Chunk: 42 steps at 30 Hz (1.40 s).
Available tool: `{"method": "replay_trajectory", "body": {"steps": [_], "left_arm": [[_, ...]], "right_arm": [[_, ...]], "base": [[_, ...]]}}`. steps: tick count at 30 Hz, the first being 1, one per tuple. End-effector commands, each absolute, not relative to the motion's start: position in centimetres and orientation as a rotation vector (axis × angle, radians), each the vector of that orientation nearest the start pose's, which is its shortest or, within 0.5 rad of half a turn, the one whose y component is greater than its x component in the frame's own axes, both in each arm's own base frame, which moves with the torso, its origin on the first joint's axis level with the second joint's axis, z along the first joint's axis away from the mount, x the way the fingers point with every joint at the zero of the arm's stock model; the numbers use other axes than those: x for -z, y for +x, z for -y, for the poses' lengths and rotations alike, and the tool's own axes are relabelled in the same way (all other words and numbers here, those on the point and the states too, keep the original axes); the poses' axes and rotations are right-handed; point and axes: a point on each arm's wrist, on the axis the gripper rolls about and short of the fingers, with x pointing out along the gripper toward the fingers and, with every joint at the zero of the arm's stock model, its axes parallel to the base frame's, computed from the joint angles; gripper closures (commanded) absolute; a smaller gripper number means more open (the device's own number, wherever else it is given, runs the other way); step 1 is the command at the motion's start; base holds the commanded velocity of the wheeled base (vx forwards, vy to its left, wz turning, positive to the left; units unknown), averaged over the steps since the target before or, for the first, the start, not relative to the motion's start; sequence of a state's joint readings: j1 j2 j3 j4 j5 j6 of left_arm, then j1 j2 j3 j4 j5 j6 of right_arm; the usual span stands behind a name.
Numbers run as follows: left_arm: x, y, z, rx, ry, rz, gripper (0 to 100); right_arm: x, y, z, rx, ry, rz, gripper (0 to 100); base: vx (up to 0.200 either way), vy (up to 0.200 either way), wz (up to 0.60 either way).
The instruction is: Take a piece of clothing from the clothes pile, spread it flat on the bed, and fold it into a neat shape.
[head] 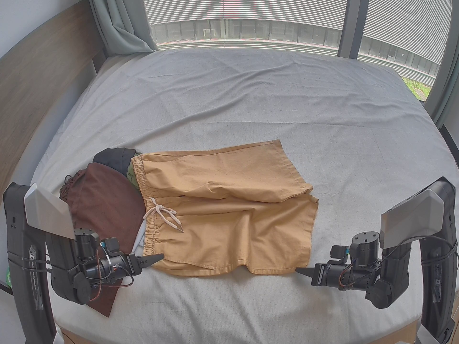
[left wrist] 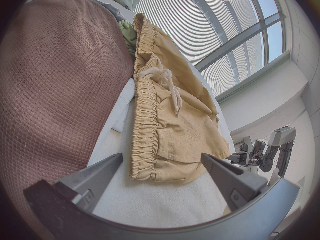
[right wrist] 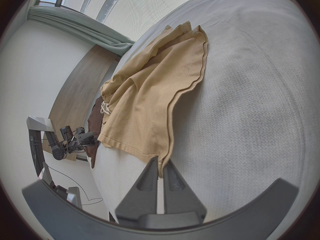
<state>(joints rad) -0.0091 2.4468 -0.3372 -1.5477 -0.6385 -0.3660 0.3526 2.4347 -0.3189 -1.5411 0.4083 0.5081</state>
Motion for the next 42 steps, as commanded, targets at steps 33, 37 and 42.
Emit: {"method": "replay_trajectory", "body": {"steps": [33, 37, 42], "left_arm": [[3.2, 25.7, 0.2, 0.52, -0.516, -0.682, 100], [3.4, 24.9, 0.0, 0.52, -0.504, -0.704, 100], [3.4, 24.1, -0.1, 0.506, -0.515, -0.732, 100]], "right_arm": [[4.3, 23.5, -7.5, -0.551, 0.325, -0.805, 100], [4.4, 23.1, -7.1, -0.554, 0.302, -0.814, 100], [4.4, 22.6, -7.0, -0.559, 0.282, -0.828, 100]], "base": [[0.0, 0.0, 0.0], [0.0, 0.0, 0.0], [0.0, 0.0, 0.0]]}}
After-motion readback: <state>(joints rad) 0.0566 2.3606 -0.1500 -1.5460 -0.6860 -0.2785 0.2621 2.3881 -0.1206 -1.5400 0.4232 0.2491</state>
